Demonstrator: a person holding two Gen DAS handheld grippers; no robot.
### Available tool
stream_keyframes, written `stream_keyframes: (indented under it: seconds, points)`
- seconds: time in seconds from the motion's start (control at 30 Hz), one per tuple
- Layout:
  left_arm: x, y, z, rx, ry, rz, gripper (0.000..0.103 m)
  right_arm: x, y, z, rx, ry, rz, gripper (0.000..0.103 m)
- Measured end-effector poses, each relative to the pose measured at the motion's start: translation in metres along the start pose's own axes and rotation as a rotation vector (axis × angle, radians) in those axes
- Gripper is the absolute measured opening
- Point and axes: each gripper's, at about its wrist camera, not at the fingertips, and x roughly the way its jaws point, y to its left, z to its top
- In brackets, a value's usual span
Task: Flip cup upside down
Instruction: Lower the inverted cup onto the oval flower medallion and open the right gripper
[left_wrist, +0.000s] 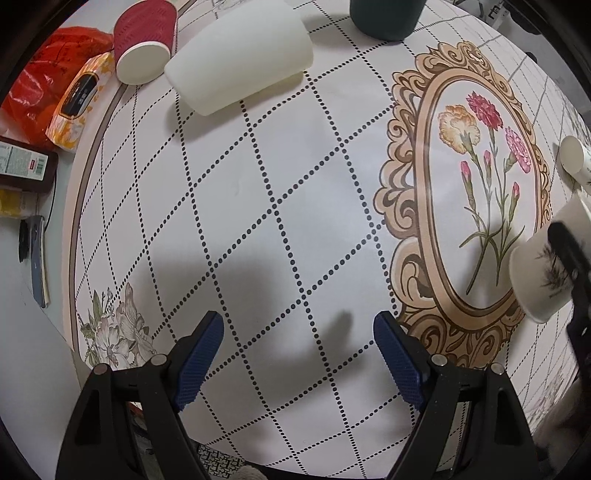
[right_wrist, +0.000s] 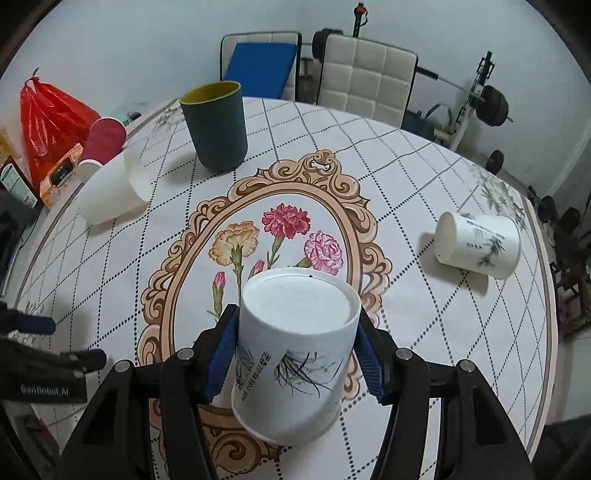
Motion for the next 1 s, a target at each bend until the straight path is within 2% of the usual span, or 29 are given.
stream_keyframes:
  seconds: [0.17,0.27,0.37,0.47,0.53,0.6,0.7,0.87,1.0]
  points:
    - [-0.004,-0.007,0.001,0.016,-0.009,-0.002,0.083,-0.017,0.004,-0.019,0.028,0.043,0.006,0.063]
    - [-0.008,-0.012,0.001,0.028,-0.015,-0.004,0.083,-0.011,0.005,-0.024,0.055,0.093,0.011,0.063]
    - [-0.013,-0.018,0.0,0.047,-0.025,-0.001,0.083,-0.012,0.005,-0.029,0.081,0.107,0.003,0.065]
    - [-0.022,-0.022,-0.002,0.069,-0.039,0.001,0.083,-0.018,0.006,-0.034,0.097,0.108,-0.004,0.072]
    - [-0.029,-0.023,-0.003,0.081,-0.053,-0.002,0.083,-0.023,0.005,-0.036,0.116,0.109,-0.012,0.085]
    - [-0.036,-0.026,-0.003,0.1,-0.072,-0.003,0.083,-0.03,0.004,-0.038,0.132,0.116,-0.023,0.092]
    - [-0.05,-0.032,-0.004,0.132,-0.113,0.007,0.083,-0.038,-0.001,-0.04,0.182,0.145,-0.028,0.095]
    - [-0.082,-0.042,-0.016,0.151,-0.169,-0.014,0.083,-0.065,-0.015,-0.041,0.288,0.166,-0.063,0.095]
    - [-0.115,-0.05,-0.034,0.186,-0.245,-0.029,0.083,-0.104,-0.025,-0.044,0.338,0.162,-0.134,0.095]
